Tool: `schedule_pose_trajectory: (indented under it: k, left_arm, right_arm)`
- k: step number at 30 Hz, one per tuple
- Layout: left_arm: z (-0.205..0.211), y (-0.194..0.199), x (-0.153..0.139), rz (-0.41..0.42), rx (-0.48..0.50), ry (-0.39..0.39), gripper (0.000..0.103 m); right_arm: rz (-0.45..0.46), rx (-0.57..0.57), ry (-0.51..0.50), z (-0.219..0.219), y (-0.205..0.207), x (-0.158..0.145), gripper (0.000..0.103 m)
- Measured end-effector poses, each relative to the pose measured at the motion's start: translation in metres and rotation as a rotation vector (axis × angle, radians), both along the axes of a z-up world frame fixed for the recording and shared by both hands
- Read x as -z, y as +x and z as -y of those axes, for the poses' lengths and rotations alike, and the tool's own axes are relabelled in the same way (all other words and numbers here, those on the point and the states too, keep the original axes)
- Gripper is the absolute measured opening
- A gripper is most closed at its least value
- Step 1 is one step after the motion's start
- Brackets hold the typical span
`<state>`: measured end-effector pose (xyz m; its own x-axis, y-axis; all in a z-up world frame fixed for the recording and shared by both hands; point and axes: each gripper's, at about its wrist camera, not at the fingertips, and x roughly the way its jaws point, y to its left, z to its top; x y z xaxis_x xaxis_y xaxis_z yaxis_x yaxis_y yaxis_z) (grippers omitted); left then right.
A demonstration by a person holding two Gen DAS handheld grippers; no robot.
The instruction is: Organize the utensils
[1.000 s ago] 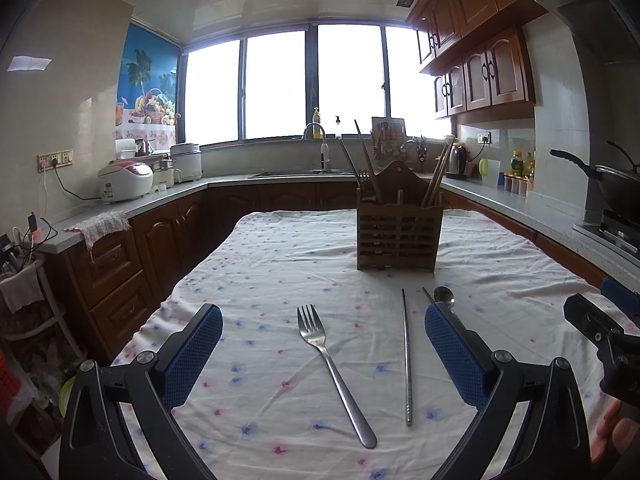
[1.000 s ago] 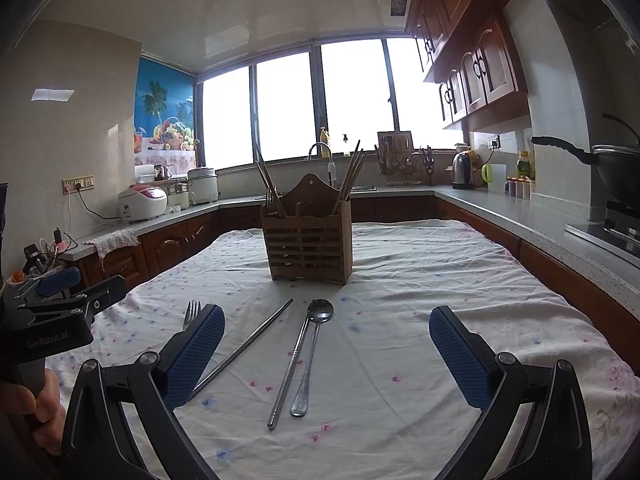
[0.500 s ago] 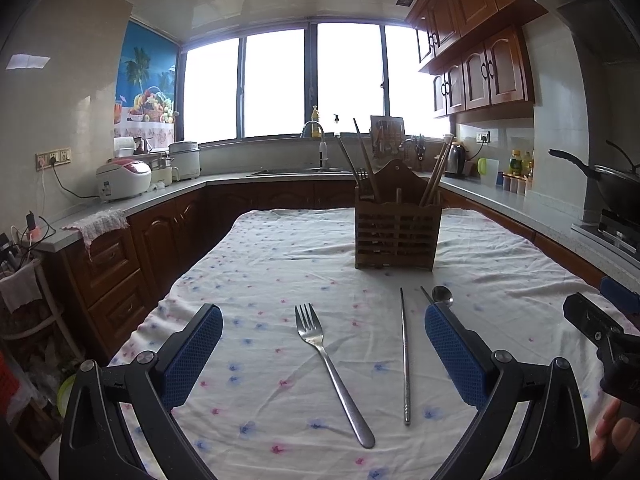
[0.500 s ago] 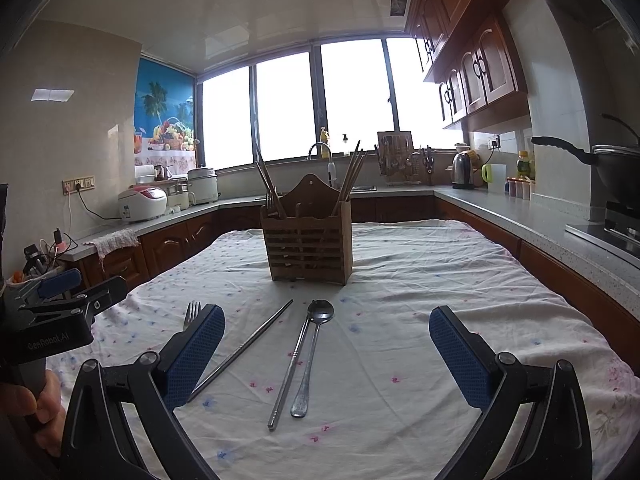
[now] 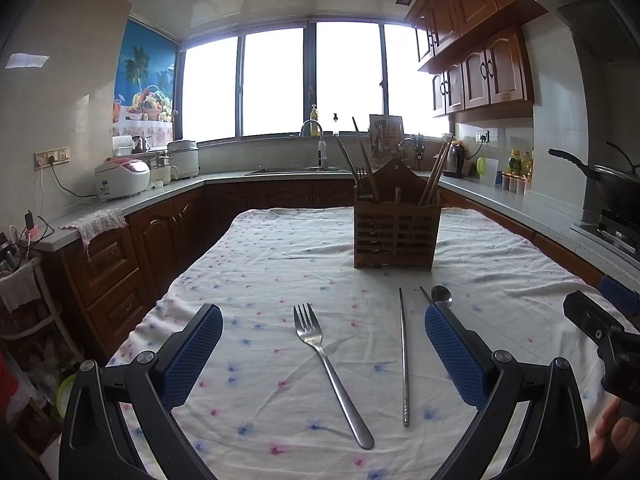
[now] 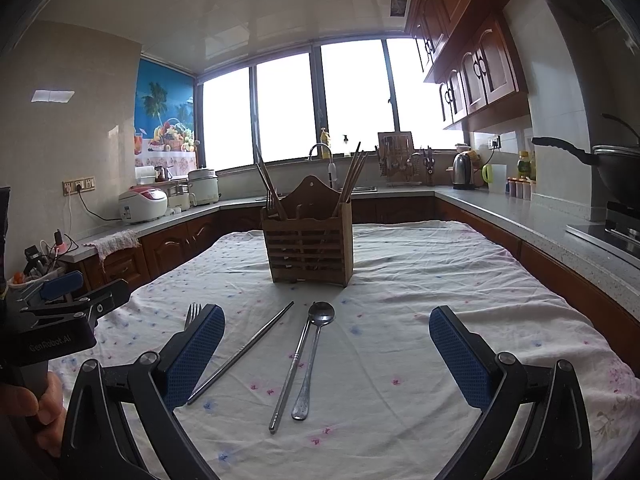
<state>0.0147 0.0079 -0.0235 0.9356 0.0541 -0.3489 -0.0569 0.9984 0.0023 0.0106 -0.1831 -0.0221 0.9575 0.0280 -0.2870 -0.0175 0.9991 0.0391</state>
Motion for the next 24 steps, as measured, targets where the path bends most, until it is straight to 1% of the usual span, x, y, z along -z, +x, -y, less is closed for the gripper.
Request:
schedule_pose_trajectory:
  k: [24]
  left_arm:
    - [0.0054, 0.0057, 0.0025, -0.011, 0.002, -0.005, 0.102]
  right_arm:
    - [-0.003, 0.004, 0.013, -0.0007, 0.0005, -0.0038, 0.103]
